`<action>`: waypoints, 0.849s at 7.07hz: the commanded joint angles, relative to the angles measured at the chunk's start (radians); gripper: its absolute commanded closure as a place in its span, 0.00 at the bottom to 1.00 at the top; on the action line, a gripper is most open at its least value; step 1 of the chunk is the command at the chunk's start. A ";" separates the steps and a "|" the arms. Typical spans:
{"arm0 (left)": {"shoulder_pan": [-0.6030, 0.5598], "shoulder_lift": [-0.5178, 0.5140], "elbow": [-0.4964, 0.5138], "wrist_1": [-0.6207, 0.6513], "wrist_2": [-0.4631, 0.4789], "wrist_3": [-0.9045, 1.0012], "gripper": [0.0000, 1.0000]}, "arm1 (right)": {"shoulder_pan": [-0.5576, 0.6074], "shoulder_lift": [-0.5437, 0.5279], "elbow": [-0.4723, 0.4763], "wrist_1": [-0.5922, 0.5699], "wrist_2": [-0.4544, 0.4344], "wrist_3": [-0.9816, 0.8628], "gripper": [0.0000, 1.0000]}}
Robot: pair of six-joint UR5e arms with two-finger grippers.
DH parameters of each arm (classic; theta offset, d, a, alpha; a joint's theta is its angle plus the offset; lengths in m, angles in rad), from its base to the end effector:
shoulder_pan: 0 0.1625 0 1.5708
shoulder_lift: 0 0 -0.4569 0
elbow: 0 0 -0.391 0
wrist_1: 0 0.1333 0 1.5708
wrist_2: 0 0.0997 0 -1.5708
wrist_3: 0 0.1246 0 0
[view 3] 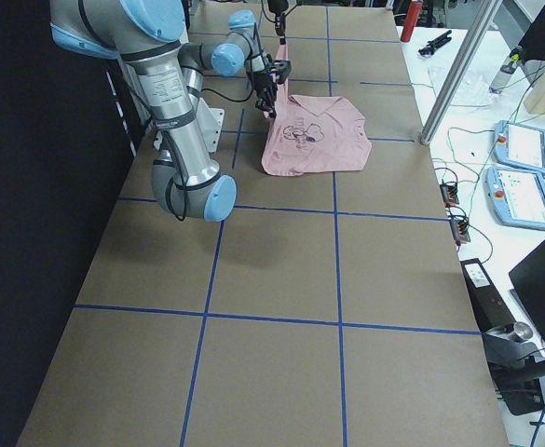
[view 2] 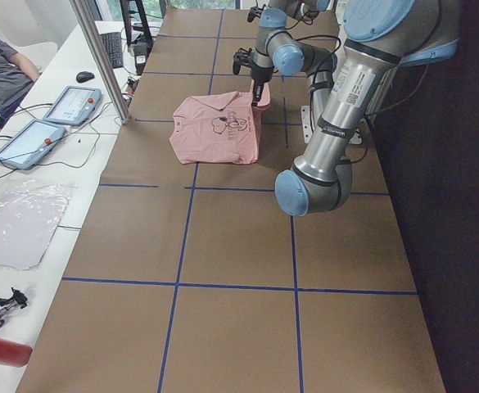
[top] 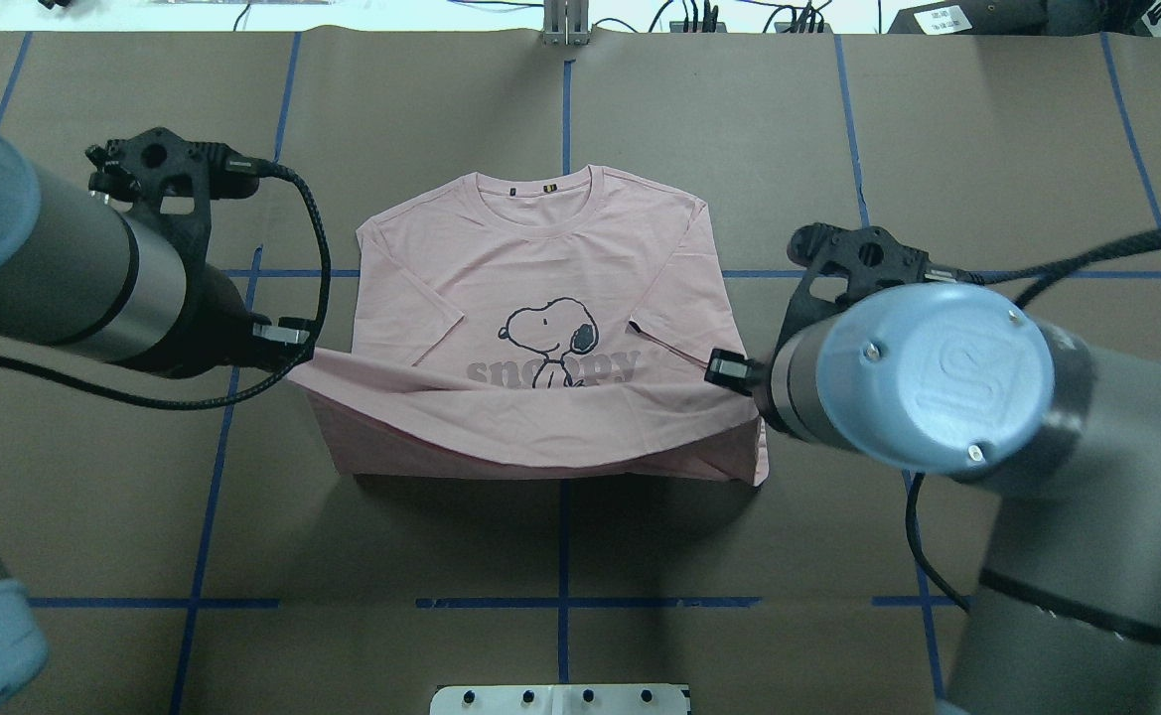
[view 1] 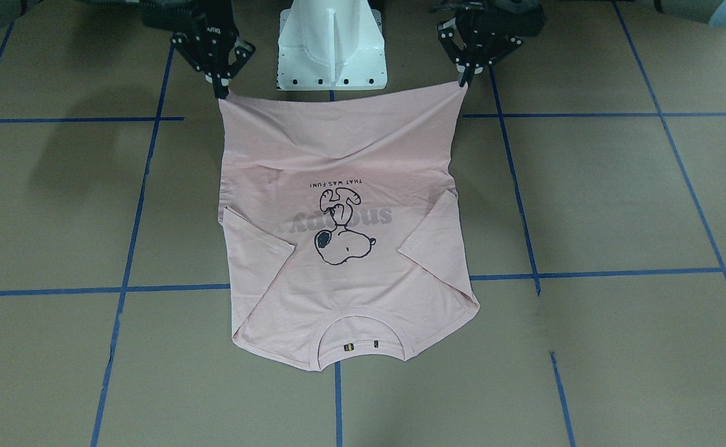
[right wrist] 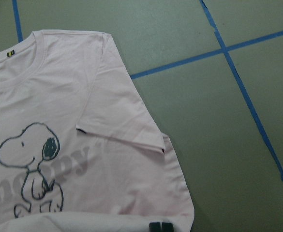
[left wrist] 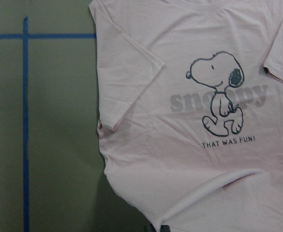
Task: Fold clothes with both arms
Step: 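Lift the hem with both grippers and fold it toward the collar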
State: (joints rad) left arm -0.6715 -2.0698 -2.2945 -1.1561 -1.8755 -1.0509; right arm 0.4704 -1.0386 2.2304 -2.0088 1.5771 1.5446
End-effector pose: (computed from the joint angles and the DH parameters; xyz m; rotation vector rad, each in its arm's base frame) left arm 0.3371 -0.3904 0.2062 0.2113 0.8245 -0.0192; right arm -0.4164 -0.3604 0.2156 0.1808 -0.7379 0.4205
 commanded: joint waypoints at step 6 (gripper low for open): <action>-0.155 -0.098 0.764 -0.675 0.079 0.115 1.00 | 0.257 0.201 -0.904 0.684 0.021 -0.175 1.00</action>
State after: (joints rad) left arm -0.8235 -2.1499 -1.6554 -1.7098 -1.8114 -0.9383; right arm 0.7110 -0.8720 1.5055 -1.4877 1.6032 1.3810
